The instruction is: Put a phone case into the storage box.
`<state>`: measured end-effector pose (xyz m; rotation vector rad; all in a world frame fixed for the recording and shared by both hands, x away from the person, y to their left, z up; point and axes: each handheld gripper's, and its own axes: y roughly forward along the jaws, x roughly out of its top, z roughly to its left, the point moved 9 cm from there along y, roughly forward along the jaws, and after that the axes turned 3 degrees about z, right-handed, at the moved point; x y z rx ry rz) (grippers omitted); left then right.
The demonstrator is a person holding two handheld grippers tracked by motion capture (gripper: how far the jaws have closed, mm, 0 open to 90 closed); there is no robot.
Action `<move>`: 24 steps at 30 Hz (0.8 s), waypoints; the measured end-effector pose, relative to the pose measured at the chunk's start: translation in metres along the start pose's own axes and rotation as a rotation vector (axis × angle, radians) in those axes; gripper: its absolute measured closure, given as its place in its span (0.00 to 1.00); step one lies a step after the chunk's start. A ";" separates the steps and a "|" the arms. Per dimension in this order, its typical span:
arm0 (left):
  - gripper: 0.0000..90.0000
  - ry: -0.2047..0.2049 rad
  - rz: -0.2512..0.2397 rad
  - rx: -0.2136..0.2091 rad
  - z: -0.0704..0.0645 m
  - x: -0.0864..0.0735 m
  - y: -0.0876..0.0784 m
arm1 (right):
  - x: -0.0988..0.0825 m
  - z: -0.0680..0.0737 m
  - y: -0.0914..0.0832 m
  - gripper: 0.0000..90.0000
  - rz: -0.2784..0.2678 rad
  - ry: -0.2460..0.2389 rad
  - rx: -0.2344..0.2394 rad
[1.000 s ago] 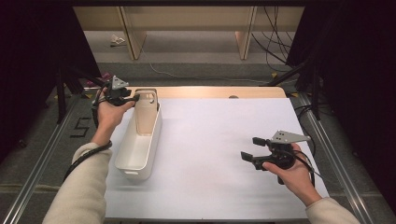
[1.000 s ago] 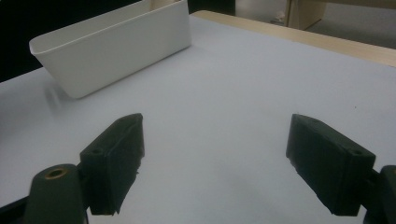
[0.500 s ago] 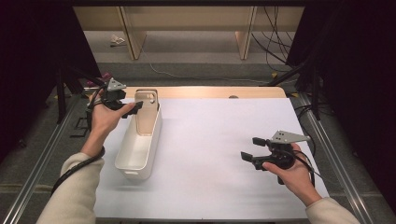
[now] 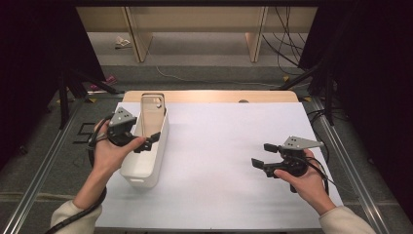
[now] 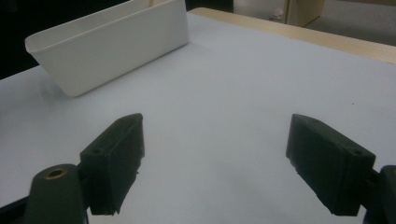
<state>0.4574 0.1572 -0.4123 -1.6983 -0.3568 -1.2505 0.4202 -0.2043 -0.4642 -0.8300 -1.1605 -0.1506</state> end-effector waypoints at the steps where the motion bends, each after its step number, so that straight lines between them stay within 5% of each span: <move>1: 0.00 0.013 0.001 -0.010 -0.008 -0.003 0.000 | 0.000 0.000 0.000 0.22 0.001 -0.001 -0.001; 11: 0.00 0.087 -0.040 -0.075 -0.060 -0.027 -0.001 | -0.003 -0.001 -0.004 0.22 0.004 -0.004 -0.002; 24: 0.00 0.165 -0.066 -0.073 -0.071 -0.052 -0.004 | -0.008 0.002 -0.006 0.22 0.017 -0.018 0.007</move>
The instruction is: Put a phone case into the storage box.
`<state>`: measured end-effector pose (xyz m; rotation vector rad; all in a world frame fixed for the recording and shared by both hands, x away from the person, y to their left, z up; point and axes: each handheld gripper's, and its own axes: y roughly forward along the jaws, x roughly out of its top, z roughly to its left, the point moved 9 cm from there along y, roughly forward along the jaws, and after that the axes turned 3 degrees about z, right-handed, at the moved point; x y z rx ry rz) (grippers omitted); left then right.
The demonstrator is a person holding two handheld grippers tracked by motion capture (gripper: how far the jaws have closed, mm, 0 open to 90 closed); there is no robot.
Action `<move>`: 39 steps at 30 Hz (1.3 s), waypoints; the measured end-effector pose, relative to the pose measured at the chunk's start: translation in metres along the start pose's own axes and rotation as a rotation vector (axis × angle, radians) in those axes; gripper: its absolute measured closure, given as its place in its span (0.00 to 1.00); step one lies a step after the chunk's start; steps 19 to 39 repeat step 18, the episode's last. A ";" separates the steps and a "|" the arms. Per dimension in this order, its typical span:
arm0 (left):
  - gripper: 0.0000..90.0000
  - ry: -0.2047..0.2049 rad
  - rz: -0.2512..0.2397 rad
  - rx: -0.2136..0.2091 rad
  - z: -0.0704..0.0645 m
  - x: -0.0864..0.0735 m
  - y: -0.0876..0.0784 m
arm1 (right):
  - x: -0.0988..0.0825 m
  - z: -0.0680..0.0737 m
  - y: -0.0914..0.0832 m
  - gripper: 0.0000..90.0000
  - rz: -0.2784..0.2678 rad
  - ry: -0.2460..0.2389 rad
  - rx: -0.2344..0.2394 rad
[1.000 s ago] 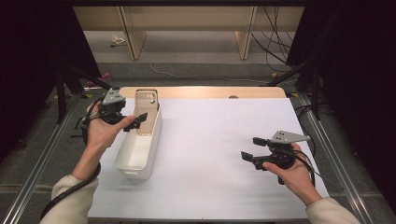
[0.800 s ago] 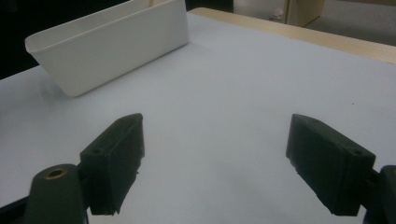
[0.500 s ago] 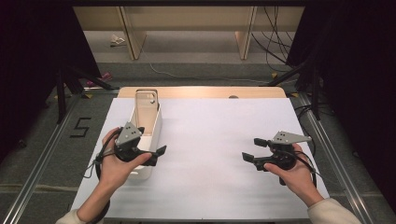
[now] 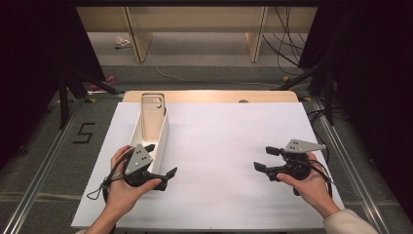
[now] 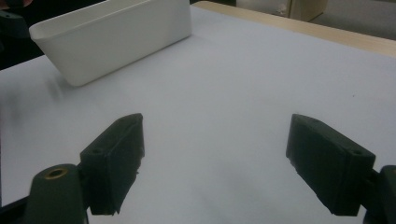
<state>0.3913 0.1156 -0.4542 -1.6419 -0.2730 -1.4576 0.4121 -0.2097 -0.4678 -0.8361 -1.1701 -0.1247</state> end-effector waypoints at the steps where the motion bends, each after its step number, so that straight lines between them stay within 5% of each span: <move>1: 0.00 -0.002 0.003 -0.003 0.000 -0.001 0.000 | 0.000 0.001 0.000 0.22 0.003 -0.003 0.001; 39: 0.00 -0.031 -0.010 0.005 0.007 -0.003 -0.002 | -0.003 0.002 0.004 0.23 0.013 -0.009 0.006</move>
